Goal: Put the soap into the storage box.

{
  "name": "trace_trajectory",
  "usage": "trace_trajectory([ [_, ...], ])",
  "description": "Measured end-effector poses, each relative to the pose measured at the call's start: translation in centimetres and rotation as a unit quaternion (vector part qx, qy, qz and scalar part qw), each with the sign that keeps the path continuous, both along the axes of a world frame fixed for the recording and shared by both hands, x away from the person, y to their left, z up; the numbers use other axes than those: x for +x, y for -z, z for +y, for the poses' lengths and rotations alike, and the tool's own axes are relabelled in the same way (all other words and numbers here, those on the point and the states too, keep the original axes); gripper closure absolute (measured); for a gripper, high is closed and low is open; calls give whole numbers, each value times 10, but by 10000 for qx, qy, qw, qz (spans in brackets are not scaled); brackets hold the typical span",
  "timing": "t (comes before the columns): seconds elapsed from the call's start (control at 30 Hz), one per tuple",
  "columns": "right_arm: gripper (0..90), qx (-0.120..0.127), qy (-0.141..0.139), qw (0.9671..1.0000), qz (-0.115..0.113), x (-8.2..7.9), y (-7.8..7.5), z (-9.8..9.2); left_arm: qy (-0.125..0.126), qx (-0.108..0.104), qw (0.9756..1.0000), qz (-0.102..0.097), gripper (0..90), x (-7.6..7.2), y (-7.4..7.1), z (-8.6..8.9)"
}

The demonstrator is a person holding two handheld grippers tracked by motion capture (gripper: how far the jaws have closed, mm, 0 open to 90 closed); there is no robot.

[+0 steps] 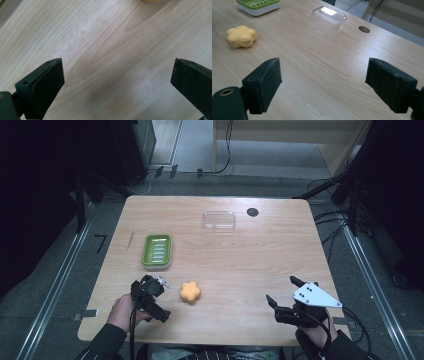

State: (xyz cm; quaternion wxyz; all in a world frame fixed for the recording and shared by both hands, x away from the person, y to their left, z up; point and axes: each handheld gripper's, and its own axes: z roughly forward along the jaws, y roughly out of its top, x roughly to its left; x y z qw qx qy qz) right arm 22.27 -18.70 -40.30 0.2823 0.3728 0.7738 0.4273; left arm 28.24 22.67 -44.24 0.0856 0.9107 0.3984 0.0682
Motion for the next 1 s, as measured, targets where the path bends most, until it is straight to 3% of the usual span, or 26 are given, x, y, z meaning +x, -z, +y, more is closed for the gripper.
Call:
trace_trajectory([
  [0.23, 136, -11, 45, 10000, 10, -1, 1, -1, 30, -165, 9999, 10, 0, 4, 0, -13],
  [0.57, 136, 2, 53, 10000, 13, 0, 0, -2, 27, -204, 9997, 123, 0, 7, 3, -26],
  [1.0, 136, 18, 17, 10000, 10, 1, 0, 0, 98, -433, 9989, 177, 73, 14, 5, -48],
])
